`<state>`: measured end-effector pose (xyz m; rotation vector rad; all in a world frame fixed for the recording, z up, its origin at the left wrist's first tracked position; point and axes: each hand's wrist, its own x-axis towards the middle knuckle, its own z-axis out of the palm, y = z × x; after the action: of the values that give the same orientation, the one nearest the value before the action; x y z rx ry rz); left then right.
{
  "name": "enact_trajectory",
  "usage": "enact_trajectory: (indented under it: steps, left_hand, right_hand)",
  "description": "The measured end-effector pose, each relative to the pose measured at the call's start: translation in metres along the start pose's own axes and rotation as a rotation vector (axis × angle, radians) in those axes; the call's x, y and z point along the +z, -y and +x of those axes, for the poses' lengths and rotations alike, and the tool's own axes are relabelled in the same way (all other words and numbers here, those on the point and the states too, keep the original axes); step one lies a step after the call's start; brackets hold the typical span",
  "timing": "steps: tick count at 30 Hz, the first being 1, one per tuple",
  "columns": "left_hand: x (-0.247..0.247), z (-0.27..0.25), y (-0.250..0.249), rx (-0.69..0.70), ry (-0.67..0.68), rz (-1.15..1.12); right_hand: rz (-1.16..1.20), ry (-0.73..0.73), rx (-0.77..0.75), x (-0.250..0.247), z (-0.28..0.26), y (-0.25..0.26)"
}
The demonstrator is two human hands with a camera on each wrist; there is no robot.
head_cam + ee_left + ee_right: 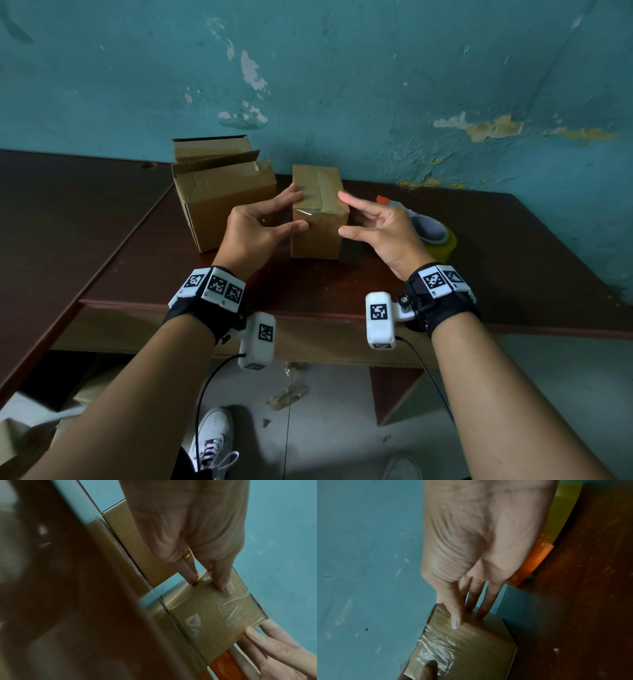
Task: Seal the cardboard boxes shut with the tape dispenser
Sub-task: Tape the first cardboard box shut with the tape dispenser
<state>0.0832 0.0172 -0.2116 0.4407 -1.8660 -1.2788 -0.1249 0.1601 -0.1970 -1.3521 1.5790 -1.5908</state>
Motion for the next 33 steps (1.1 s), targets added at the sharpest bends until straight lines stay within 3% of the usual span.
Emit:
enact_trajectory:
  steps: [22, 26, 33]
  left_hand:
    - [0.001, 0.000, -0.001, -0.075, -0.004, -0.218]
    - [0.007, 0.001, -0.006, -0.115, -0.096, -0.237]
    - [0.020, 0.003, -0.017, -0.073, -0.236, -0.065]
  right_hand:
    - [0.188, 0.000, 0.112, -0.003, 0.002, -0.005]
    - [0.143, -0.058, 0.110, 0.000, 0.001, 0.001]
    - [0.013, -0.193, 0.046, 0.010, 0.003, 0.011]
